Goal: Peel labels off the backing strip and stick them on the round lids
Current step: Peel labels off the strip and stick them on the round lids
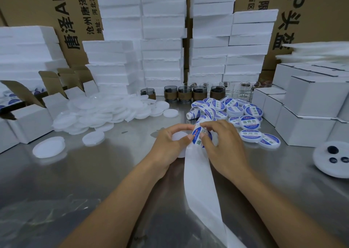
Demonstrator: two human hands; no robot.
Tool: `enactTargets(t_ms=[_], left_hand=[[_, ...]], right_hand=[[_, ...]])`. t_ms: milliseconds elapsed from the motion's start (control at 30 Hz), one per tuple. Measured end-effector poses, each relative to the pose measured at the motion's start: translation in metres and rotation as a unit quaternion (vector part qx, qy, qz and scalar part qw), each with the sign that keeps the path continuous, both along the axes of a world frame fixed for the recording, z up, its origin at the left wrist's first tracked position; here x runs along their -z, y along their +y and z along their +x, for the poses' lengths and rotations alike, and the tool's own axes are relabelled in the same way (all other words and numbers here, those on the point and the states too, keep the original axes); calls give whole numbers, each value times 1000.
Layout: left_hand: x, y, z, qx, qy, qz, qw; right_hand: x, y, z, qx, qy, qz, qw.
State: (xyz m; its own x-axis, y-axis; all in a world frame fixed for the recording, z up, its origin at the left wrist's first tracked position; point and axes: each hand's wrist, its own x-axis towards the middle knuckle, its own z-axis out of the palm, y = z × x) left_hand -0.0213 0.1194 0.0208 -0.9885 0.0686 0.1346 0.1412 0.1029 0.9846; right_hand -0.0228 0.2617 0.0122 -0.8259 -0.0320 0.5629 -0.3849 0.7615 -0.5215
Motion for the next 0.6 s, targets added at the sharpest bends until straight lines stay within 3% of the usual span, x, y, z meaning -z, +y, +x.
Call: enactTargets(t_ms=[600], left_hand=[[-1, 0, 1, 14, -41, 29, 999]], right_hand=[[-6, 0, 6, 13, 25, -109, 994]])
